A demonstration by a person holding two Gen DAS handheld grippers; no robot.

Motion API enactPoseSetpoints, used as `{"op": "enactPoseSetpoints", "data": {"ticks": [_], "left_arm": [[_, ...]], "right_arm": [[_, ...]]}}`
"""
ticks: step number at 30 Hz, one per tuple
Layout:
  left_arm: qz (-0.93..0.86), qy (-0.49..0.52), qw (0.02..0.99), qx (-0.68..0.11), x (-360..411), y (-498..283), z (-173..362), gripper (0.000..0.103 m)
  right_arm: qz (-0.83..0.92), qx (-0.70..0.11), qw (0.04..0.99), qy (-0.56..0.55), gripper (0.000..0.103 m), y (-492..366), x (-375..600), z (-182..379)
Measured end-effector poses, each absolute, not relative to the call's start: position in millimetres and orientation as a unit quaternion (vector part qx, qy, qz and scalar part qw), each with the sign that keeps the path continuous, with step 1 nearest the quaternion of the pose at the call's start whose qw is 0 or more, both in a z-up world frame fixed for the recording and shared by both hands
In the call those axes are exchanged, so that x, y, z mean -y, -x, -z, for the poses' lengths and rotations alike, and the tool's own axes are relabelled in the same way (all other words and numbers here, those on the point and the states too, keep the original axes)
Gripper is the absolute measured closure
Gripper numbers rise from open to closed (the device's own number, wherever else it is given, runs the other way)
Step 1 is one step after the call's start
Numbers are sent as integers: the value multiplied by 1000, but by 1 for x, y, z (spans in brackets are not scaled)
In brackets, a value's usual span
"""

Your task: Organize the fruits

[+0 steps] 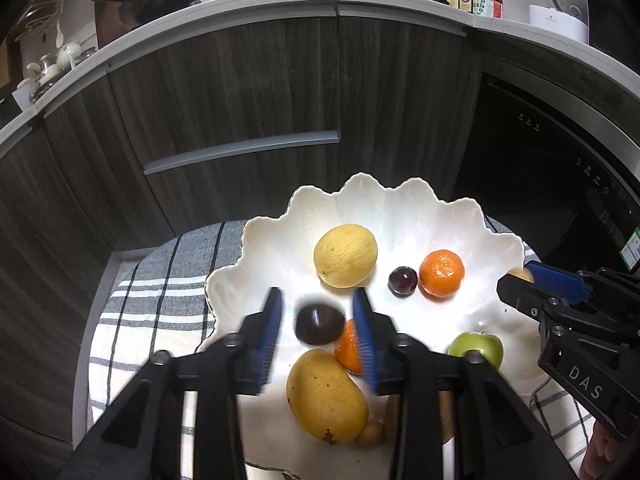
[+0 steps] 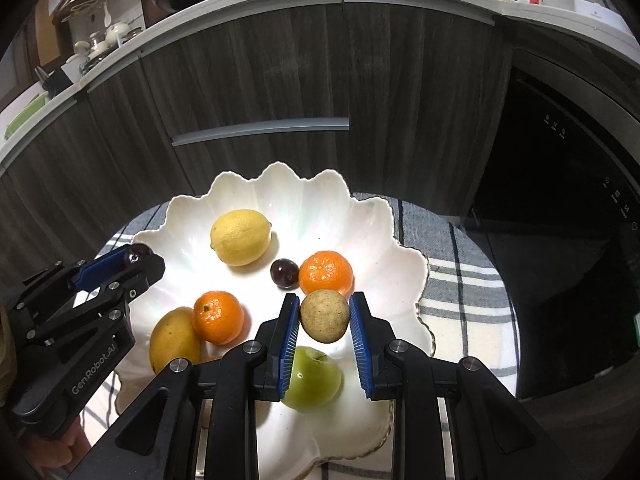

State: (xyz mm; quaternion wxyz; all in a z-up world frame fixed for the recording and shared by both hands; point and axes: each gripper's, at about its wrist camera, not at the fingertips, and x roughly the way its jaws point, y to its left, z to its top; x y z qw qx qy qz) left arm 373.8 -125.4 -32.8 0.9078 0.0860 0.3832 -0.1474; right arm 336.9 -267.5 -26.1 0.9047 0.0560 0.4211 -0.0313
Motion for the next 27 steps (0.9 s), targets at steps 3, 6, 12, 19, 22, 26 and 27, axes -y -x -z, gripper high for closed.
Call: {"op": "enactPoseSetpoints", "data": {"ticks": [3,6,12,19,22,26,27], "left_arm": [[142,-85,909,-383,123,-373,32,52],[134,-88,910,-382,122,-370,30,47],[116,-91,917,-370,116,-356,18,29],[101,-84,926,-353,103,-330,-3,17],[99,-79,929,-347,96,-315,-12,16],[94,-78,932,-341,86,-295,-21,16],[92,-76,933,-340,83,-291,-23,16]], "right_arm": [[40,-423,904,-52,59,-337,268,25],[60,-414,907,-50,41,-333,271,21],[93,-403,910,-34,30,-322,272,9],[104,-387,916,-28,26,-296,265,-11],[104,-378,920,-28,26,-283,259,-20],[100,-367,925,-23,26,-264,249,-31],[99,-365,925,-22,26,-261,247,-33]]}}
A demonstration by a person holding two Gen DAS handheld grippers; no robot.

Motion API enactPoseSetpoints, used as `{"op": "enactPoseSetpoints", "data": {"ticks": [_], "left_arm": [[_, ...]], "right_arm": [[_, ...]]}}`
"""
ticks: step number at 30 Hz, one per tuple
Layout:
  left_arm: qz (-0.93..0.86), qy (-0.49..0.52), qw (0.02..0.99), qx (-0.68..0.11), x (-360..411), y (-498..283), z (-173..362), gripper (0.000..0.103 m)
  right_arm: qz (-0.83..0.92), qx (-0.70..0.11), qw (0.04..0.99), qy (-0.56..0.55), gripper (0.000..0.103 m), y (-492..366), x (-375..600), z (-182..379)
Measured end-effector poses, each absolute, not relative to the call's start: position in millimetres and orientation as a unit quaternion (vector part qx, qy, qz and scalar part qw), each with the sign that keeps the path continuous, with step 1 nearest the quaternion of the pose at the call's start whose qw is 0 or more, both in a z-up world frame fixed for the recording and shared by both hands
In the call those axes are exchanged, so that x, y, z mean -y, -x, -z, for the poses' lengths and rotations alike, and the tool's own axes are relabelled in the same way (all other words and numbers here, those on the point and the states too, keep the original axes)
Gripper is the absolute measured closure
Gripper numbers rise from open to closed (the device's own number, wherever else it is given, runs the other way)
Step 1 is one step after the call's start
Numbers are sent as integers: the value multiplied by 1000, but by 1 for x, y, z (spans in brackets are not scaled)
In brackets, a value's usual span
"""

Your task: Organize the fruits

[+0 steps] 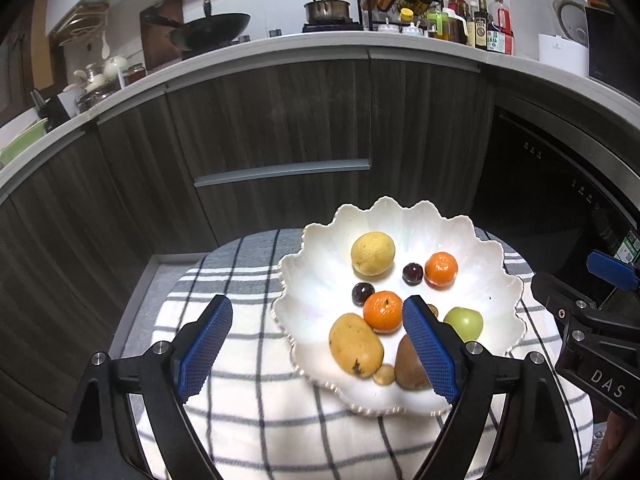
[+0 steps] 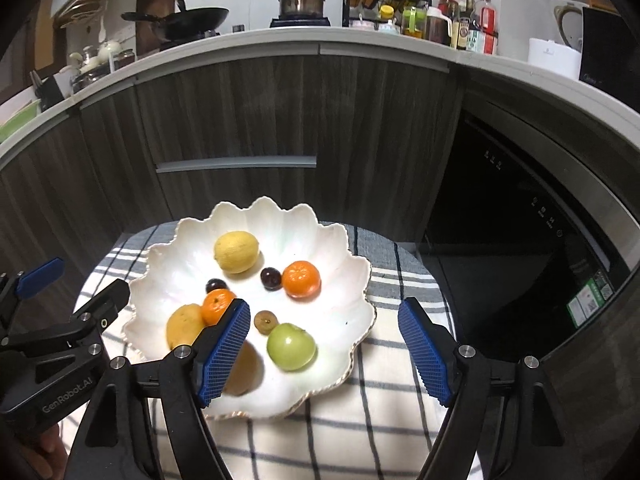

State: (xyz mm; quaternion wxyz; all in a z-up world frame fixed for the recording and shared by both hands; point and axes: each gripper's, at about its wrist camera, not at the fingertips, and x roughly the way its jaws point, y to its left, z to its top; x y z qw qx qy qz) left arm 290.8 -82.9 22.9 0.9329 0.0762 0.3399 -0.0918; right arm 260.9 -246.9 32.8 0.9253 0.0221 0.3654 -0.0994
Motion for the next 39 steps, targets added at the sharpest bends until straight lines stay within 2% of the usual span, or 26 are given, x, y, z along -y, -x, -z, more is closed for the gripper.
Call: {"op": "enactPoseSetpoints", "data": {"ticks": [24,39], "left_arm": [[56,-41,945,-318,27,-188,-43,13],[27,-41,957,-286,10,-133,-32,10]], "right_arm": [[95,-325,941,-27,26,-163,202,-62],[83,-308,947,-32,26,-117,188,-50]]}}
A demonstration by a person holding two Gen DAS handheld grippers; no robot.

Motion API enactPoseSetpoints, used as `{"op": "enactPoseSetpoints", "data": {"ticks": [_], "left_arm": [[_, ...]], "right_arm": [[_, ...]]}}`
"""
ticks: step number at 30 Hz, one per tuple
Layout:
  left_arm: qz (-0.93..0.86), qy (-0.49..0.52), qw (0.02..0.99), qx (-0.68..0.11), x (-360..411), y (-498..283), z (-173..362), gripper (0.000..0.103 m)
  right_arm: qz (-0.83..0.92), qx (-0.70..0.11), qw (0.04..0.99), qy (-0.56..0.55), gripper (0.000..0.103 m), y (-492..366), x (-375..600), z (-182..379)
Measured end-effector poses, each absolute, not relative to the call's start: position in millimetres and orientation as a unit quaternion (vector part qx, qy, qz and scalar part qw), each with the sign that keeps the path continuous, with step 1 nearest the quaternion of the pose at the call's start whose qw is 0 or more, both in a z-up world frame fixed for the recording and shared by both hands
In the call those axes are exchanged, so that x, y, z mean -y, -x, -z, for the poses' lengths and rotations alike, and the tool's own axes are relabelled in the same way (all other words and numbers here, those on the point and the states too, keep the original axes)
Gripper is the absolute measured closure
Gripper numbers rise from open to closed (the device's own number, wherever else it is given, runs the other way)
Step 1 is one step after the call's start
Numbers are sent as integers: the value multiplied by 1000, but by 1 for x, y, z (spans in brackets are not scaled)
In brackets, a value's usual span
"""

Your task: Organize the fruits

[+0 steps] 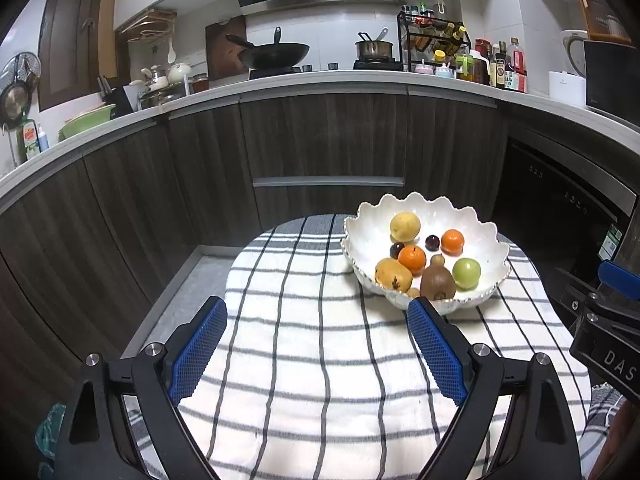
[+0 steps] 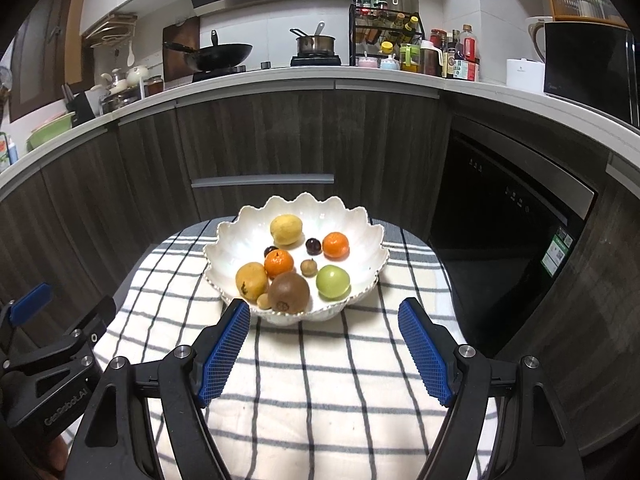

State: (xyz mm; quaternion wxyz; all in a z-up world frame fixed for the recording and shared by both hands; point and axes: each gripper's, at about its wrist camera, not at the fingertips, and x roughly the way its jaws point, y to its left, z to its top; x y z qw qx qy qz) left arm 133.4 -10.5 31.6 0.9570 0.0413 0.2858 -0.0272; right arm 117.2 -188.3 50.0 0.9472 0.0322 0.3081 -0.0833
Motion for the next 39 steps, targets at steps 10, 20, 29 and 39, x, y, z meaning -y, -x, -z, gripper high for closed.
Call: {"op": "enactPoseSetpoints", "data": {"ticks": [10,20,29,39], "left_arm": [[17,-34,960,-279,5,-106,-22,10],[12,-42,963,-266,2,-93,-21,10],[11,-45,965,-258,1,-89,-23,10],[12,-44,965,-259,1,-89,-24,10]], "right_arm": [[74,-295,952,-33,26,-93,184,-41],[74,-286,955,-7,26,-74,178,-35],[75,-284,956,-5,26,-69,178,-33],[73,-282,957,-4,26,-68,176,-34]]}}
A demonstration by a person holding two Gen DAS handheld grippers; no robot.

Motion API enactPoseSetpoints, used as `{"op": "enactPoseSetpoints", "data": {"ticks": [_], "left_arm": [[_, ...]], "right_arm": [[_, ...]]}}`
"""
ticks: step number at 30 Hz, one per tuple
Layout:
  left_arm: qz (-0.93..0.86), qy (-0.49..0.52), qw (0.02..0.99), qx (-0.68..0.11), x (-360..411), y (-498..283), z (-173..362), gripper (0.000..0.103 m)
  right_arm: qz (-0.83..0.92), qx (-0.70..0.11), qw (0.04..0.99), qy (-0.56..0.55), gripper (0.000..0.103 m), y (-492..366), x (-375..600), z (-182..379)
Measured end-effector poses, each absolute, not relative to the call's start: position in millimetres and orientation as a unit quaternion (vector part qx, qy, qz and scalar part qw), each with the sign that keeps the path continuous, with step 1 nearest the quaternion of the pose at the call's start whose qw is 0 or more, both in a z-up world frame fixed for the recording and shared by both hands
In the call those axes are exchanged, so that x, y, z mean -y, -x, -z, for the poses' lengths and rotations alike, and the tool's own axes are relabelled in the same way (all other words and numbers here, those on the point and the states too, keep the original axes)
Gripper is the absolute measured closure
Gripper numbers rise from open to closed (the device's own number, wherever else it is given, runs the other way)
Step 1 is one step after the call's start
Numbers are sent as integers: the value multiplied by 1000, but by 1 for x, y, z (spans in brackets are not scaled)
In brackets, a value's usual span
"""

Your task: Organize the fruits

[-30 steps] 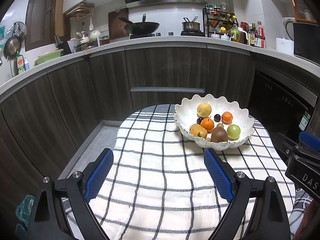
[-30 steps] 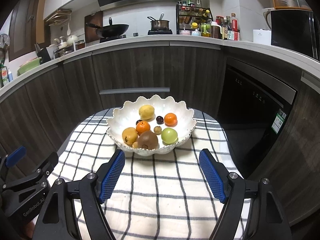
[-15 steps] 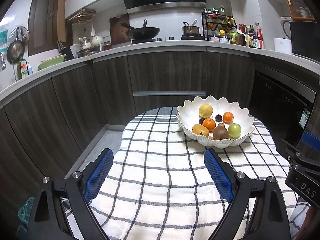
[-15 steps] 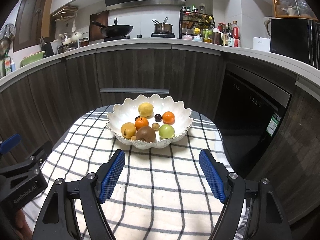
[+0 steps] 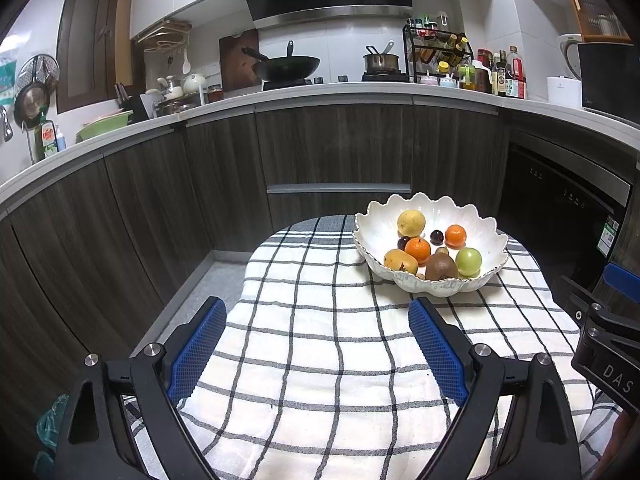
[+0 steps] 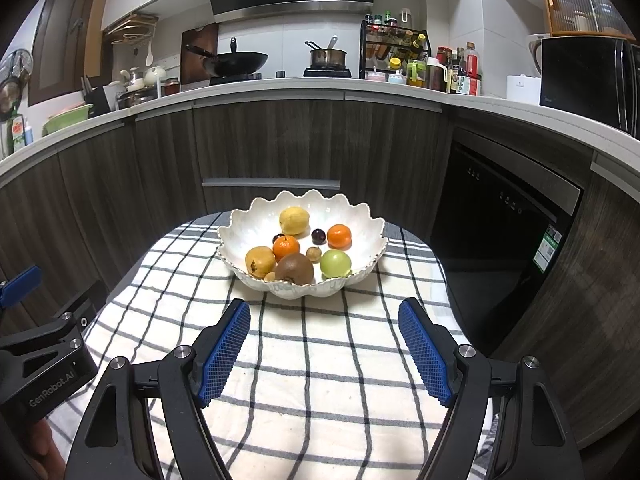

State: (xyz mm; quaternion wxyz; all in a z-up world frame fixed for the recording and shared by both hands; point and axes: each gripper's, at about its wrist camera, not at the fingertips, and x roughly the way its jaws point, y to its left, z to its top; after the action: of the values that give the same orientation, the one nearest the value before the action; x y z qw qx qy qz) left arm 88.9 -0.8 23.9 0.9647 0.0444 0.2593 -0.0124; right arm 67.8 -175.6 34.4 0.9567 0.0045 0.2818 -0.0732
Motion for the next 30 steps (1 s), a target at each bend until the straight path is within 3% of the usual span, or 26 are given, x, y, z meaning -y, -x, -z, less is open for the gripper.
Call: {"op": "enactPoseSetpoints", "data": {"ticks": [30], "left_arm": [[5,-42,966,-254,0,-87,-25,8]], "right_arm": [[80,-282,956,-13,26,-67,177,-34]]}}
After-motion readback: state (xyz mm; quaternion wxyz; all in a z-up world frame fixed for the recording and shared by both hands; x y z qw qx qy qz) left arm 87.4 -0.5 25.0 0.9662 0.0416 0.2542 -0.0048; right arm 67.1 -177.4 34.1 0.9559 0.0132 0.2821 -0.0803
